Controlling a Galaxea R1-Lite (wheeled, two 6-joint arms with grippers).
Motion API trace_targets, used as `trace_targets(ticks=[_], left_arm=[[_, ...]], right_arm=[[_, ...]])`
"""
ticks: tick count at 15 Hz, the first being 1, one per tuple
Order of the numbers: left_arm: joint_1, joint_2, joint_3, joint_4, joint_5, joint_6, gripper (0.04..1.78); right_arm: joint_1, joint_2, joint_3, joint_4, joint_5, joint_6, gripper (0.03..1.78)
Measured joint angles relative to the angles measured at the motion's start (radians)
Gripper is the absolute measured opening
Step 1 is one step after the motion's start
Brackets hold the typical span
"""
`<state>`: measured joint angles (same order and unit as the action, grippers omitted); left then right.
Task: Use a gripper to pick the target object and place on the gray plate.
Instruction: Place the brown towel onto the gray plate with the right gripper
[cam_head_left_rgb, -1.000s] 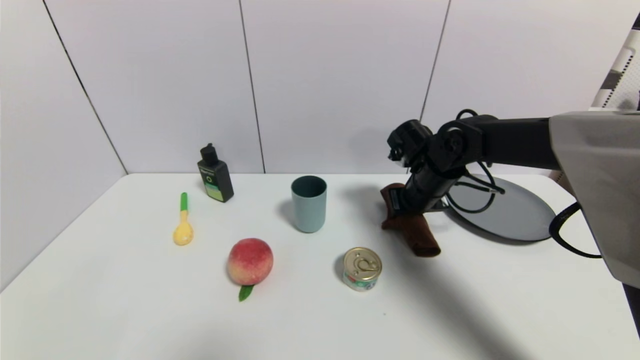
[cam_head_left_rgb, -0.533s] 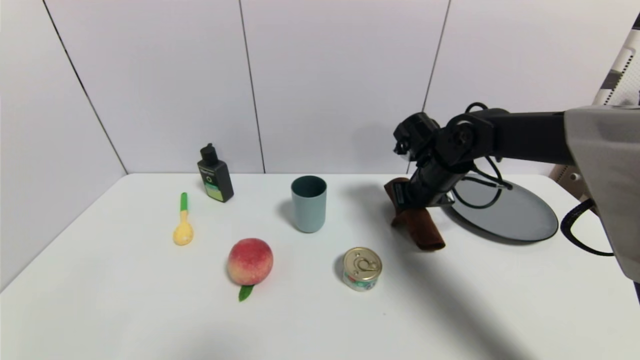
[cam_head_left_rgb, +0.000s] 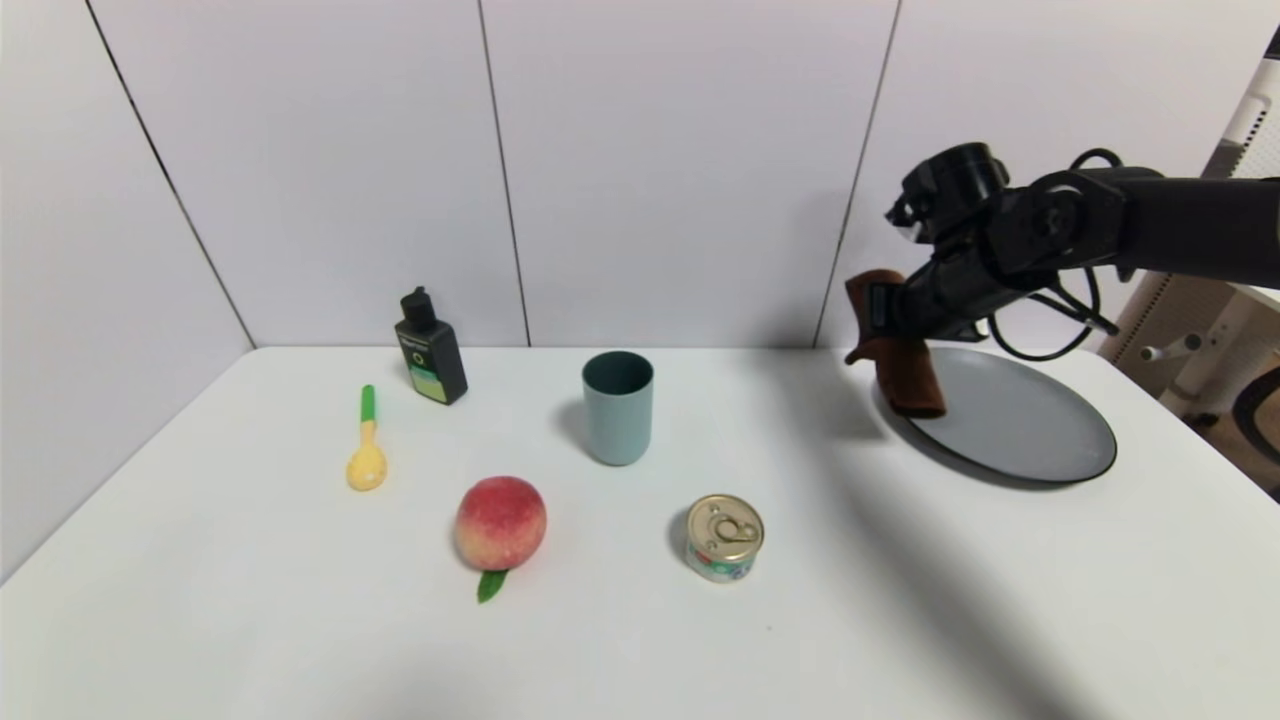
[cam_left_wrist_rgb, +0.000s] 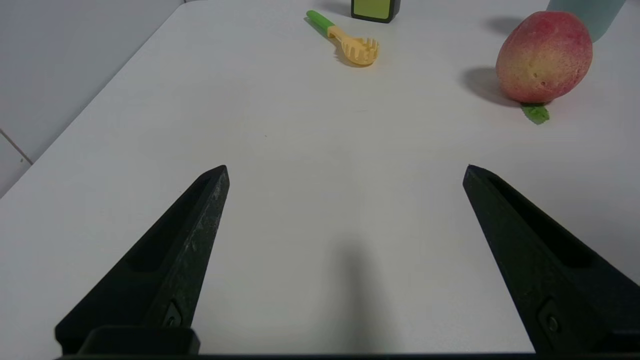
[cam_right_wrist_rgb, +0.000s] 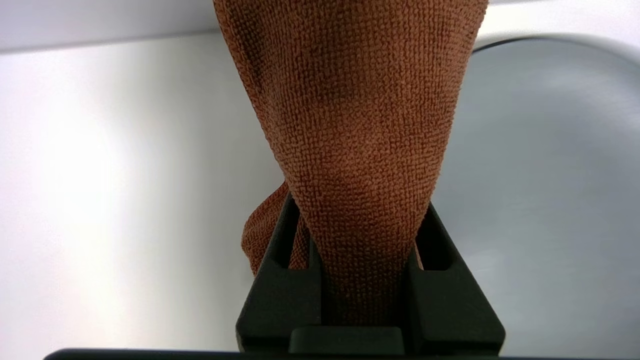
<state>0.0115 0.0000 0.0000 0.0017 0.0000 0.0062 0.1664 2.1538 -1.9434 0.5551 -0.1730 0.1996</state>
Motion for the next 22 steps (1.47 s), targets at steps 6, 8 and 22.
trace_targets(ticks=[6, 8, 22], left_arm=[[0.000, 0.000, 0.000, 0.000, 0.000, 0.000, 1.69], [0.000, 0.000, 0.000, 0.000, 0.000, 0.000, 1.69], [0.000, 0.000, 0.000, 0.000, 0.000, 0.000, 1.69]], right_arm=[[-0.197, 0.022, 0.000, -0.009, 0.007, -0.187, 0.40], [-0.227, 0.043, 0.000, -0.006, 0.008, -0.216, 0.40], [-0.243, 0.097, 0.007, 0.054, 0.059, -0.240, 0.92]])
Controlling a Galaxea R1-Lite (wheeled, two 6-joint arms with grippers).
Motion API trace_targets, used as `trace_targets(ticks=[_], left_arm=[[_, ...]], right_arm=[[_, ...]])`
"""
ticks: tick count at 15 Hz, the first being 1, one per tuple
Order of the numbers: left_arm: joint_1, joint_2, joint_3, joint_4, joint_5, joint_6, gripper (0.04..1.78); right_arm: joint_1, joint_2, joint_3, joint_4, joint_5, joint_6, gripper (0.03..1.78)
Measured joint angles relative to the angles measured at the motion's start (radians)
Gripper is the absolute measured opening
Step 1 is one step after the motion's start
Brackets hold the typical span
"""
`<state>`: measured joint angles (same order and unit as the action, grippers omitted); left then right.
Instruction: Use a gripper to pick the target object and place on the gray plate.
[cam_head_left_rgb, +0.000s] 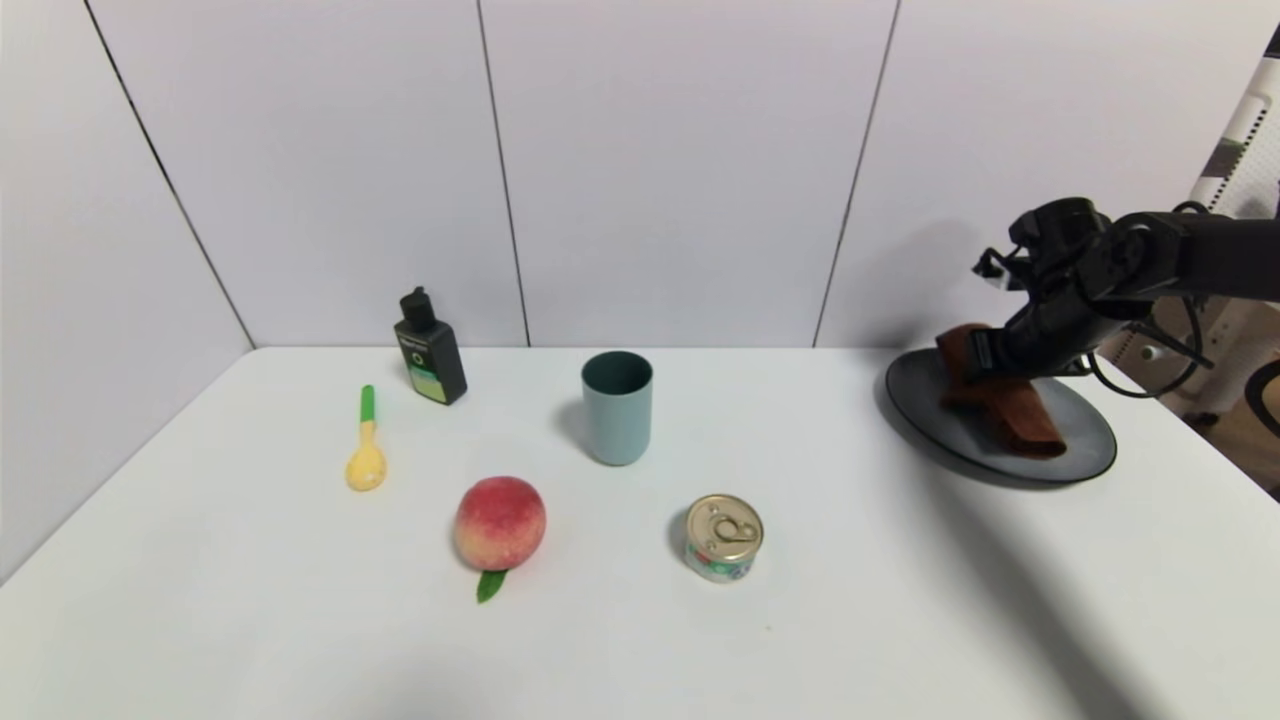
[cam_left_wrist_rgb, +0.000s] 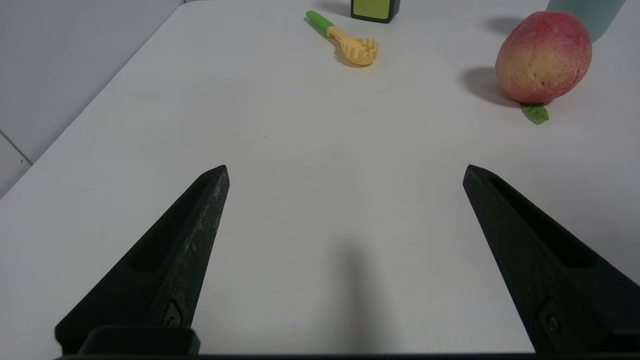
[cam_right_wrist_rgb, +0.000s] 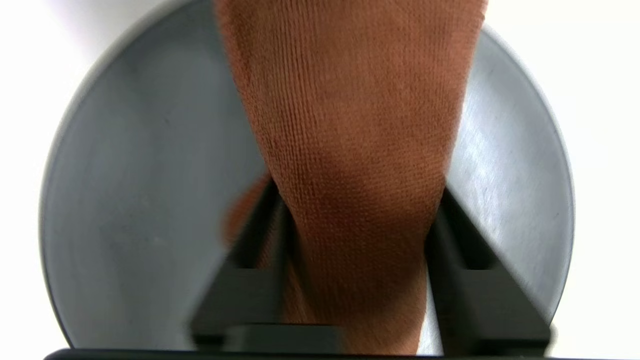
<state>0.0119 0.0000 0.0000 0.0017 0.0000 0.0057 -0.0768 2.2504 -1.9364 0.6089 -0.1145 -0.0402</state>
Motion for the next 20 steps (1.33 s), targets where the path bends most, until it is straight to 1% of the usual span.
trace_targets(ticks=[3, 6, 8, 10, 12, 15, 18, 20], left_arm=[[0.000, 0.000, 0.000, 0.000, 0.000, 0.000, 1.69], [0.000, 0.000, 0.000, 0.000, 0.000, 0.000, 1.69], [0.000, 0.000, 0.000, 0.000, 0.000, 0.000, 1.69], [0.000, 0.000, 0.000, 0.000, 0.000, 0.000, 1.69], [0.000, 0.000, 0.000, 0.000, 0.000, 0.000, 1.69], [0.000, 0.000, 0.000, 0.000, 0.000, 0.000, 1.69], [0.000, 0.000, 0.000, 0.000, 0.000, 0.000, 1.69], [0.000, 0.000, 0.000, 0.000, 0.000, 0.000, 1.69]], right_arm=[[0.000, -0.007, 0.001, 0.001, -0.003, 0.001, 1.17], [0.000, -0.049, 0.012, 0.006, 0.004, 0.000, 1.35], [0.000, -0.126, 0.054, 0.028, 0.008, -0.006, 1.43], [0.002, -0.246, 0.129, 0.046, 0.008, -0.007, 1.49], [0.005, -0.395, 0.238, 0.050, 0.010, -0.007, 1.54], [0.009, -0.681, 0.467, 0.049, 0.010, -0.008, 1.59], [0.012, -1.007, 0.760, 0.003, 0.010, -0.012, 1.63], [0.013, -1.230, 0.978, -0.070, 0.010, -0.017, 1.65]])
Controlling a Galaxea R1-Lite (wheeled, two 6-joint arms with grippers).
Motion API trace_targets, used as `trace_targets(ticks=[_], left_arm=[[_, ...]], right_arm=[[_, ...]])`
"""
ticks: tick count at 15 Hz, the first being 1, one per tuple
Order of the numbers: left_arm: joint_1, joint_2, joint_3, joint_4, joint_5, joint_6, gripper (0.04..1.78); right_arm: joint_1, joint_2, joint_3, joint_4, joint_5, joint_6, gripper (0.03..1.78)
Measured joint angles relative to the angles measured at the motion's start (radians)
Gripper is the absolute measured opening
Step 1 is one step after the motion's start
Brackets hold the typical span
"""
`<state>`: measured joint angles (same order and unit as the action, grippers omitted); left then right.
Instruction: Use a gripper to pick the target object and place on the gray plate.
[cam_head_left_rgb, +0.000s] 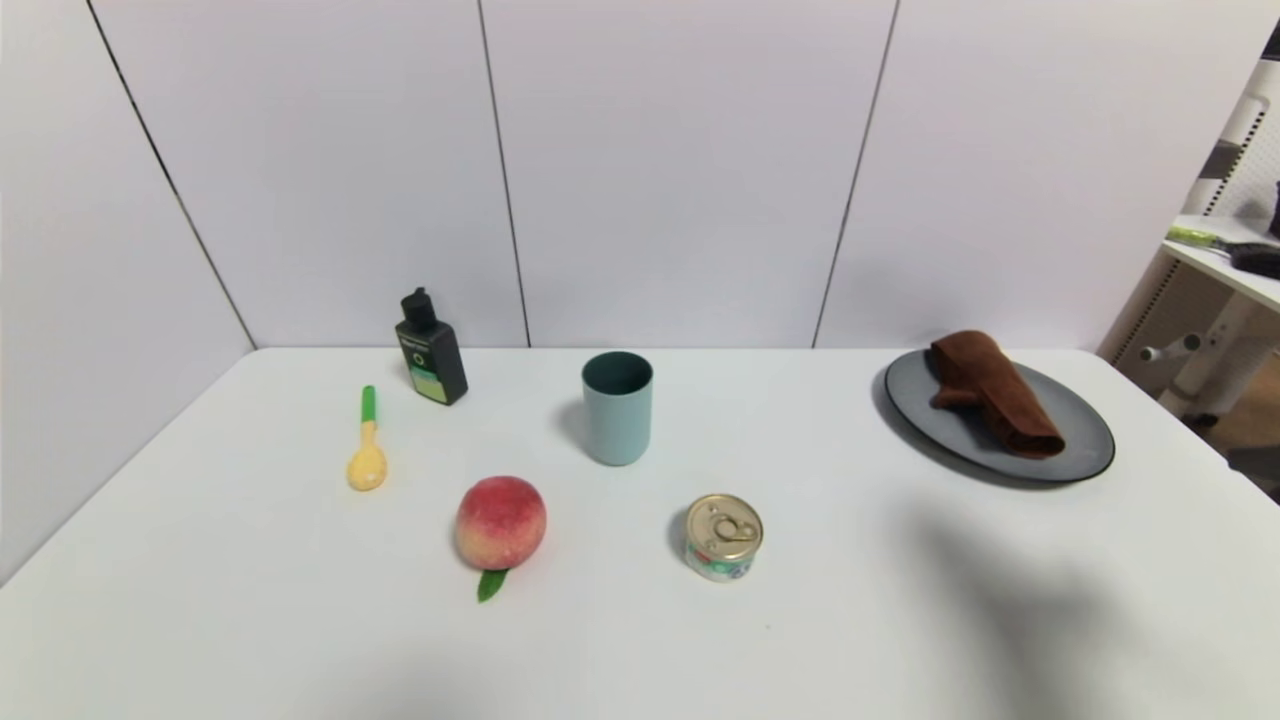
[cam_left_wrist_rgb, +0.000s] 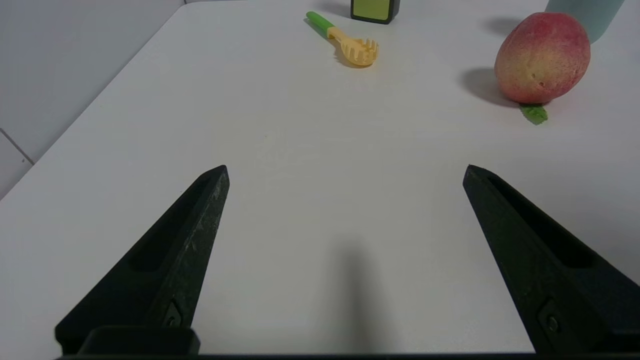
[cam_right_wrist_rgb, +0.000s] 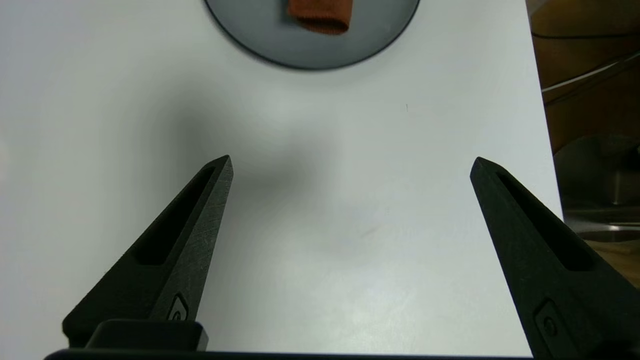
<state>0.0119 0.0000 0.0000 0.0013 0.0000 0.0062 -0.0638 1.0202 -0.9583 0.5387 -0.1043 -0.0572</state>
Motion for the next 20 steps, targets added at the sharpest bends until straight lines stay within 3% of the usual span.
trace_targets(ticks=[5, 10, 15, 20], left_arm=[[0.000, 0.000, 0.000, 0.000, 0.000, 0.000, 1.69], [0.000, 0.000, 0.000, 0.000, 0.000, 0.000, 1.69], [0.000, 0.000, 0.000, 0.000, 0.000, 0.000, 1.69], [0.000, 0.000, 0.000, 0.000, 0.000, 0.000, 1.69]], right_arm=[[-0.012, -0.504, 0.447, -0.258, -0.005, -0.013, 1.68], [-0.030, -0.708, 0.604, -0.474, -0.093, -0.016, 1.69], [0.059, -0.755, 0.577, -0.473, -0.148, -0.015, 1.69], [0.066, -0.929, 0.817, -0.492, -0.146, -0.059, 1.69]])
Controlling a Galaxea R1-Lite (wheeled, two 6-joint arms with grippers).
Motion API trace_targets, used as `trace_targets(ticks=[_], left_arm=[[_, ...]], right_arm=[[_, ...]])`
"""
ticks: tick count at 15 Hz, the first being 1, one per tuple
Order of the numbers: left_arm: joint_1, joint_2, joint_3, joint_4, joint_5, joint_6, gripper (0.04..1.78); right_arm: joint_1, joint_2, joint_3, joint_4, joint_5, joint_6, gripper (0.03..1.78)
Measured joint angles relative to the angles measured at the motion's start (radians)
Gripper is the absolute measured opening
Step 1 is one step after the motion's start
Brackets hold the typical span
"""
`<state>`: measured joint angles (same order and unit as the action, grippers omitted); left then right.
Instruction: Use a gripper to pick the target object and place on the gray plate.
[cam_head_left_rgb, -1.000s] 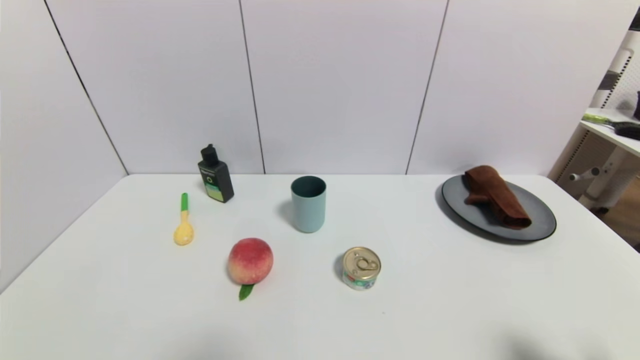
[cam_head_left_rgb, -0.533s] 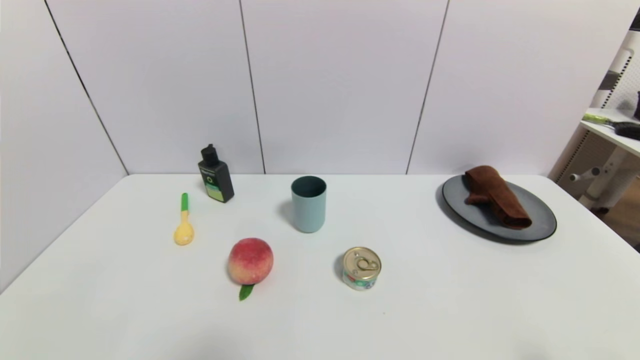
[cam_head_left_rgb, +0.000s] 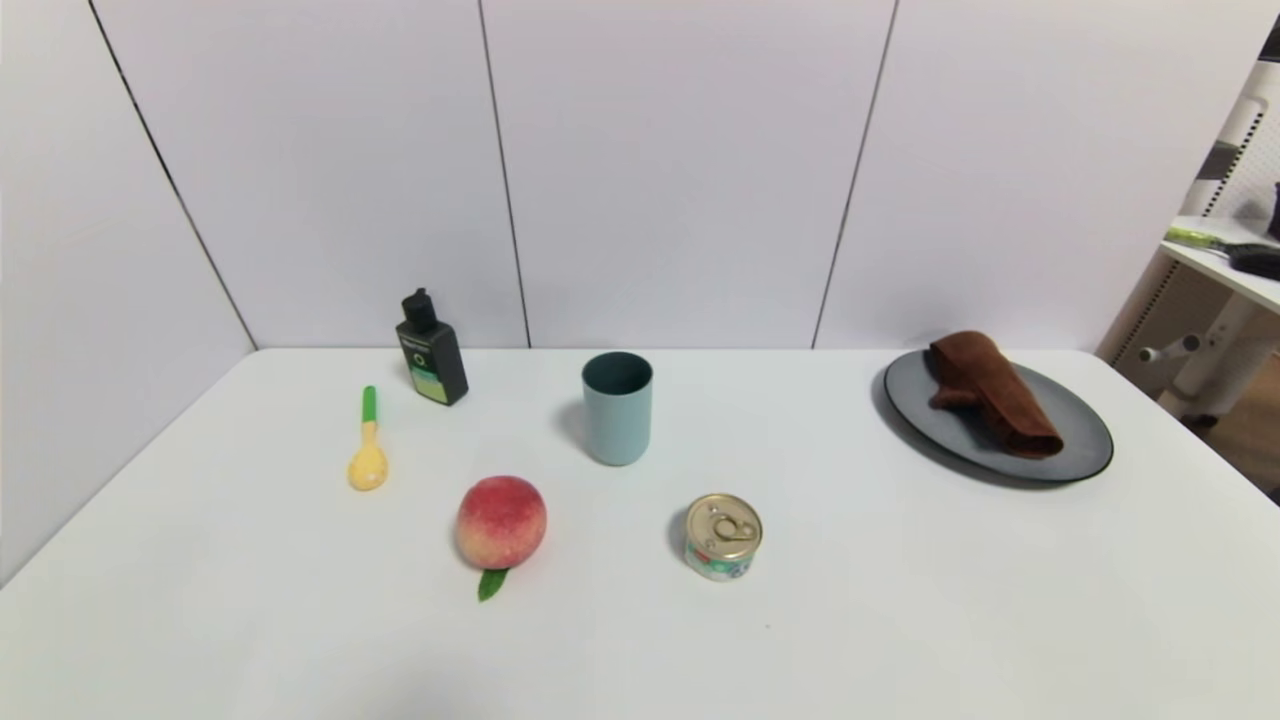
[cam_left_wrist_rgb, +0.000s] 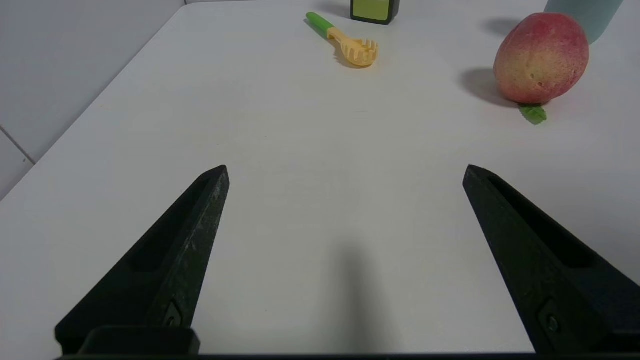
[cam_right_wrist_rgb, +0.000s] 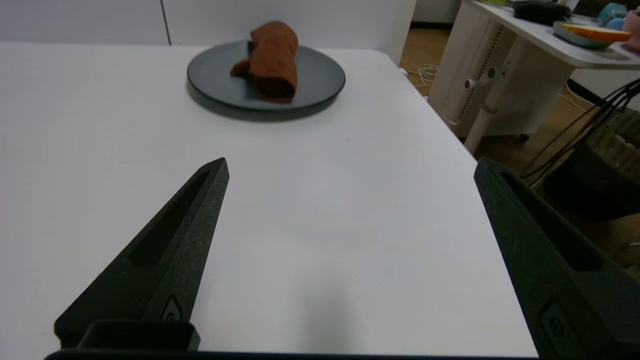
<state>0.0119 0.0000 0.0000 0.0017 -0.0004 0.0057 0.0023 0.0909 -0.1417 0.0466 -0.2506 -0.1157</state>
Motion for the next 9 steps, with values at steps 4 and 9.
trace_targets(ticks=[4, 9], left_arm=[[0.000, 0.000, 0.000, 0.000, 0.000, 0.000, 1.69], [0.000, 0.000, 0.000, 0.000, 0.000, 0.000, 1.69]], right_arm=[[-0.001, -0.076, 0.104, -0.056, 0.159, 0.030, 1.69], [-0.001, -0.092, 0.140, -0.049, 0.261, 0.072, 1.69]])
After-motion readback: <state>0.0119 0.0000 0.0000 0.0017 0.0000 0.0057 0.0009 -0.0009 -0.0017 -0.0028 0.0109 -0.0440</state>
